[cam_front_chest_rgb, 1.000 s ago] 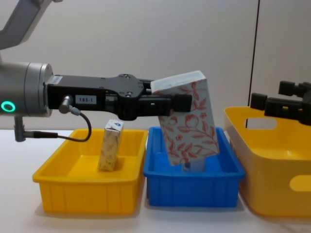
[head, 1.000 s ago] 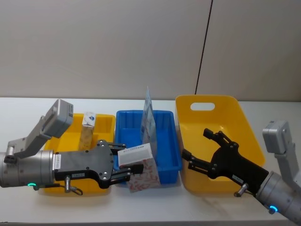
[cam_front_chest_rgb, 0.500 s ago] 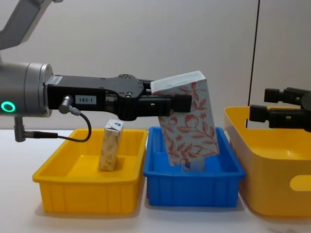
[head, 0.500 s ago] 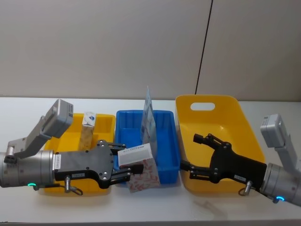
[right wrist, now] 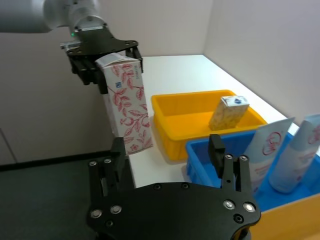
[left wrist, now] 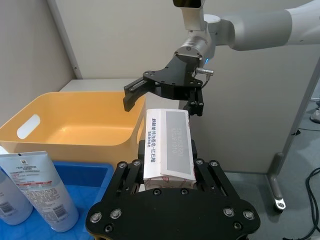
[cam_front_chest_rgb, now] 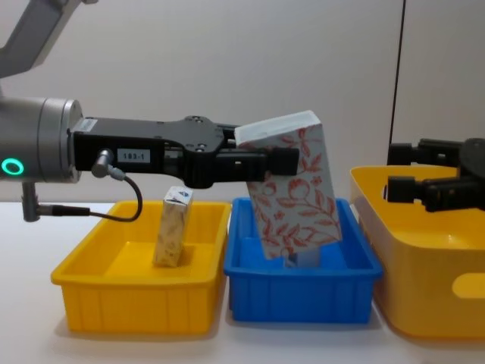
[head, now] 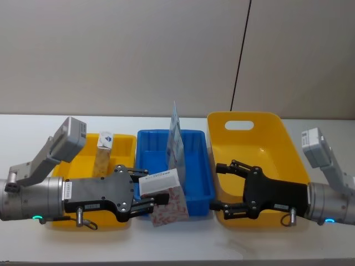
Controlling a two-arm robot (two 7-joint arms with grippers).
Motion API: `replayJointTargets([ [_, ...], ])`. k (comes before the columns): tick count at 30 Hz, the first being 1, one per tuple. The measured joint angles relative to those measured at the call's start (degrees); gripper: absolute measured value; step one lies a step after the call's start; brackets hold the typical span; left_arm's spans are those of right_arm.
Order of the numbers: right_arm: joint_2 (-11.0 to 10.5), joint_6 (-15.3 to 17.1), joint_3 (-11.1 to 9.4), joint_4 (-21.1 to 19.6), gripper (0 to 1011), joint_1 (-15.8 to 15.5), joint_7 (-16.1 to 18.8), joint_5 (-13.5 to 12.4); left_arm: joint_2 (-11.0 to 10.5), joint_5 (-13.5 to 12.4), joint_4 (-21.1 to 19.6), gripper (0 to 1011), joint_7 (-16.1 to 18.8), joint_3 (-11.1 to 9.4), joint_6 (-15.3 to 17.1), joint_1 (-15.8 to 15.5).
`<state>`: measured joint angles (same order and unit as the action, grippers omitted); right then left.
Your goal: Bimanual collaborative sorting of washing and personal care products
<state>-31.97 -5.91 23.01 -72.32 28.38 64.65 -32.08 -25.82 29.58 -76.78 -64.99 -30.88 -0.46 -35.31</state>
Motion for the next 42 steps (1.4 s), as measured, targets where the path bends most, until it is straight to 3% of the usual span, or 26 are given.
replayJointTargets([
  [9,1.33,-2.76,2.57,3.84,1002,3.84,5.52,0.00,0.00,0.00,0.00,380,0.00,0.00,0.00,0.00],
  [18,2.42,-4.84,4.29,5.15,1002,5.49,8.19,0.21,0.00,0.00,0.00,380,0.00,0.00,0.00,0.00],
  [28,3.32,-7.24,5.43,5.43,1002,5.92,8.34,1.00,0.00,0.00,0.00,380,0.00,0.00,0.00,0.00],
  [42,4.51,-9.91,6.47,5.64,1002,6.10,5.94,2.43,0.00,0.00,0.00,380,0.00,0.00,0.00,0.00],
])
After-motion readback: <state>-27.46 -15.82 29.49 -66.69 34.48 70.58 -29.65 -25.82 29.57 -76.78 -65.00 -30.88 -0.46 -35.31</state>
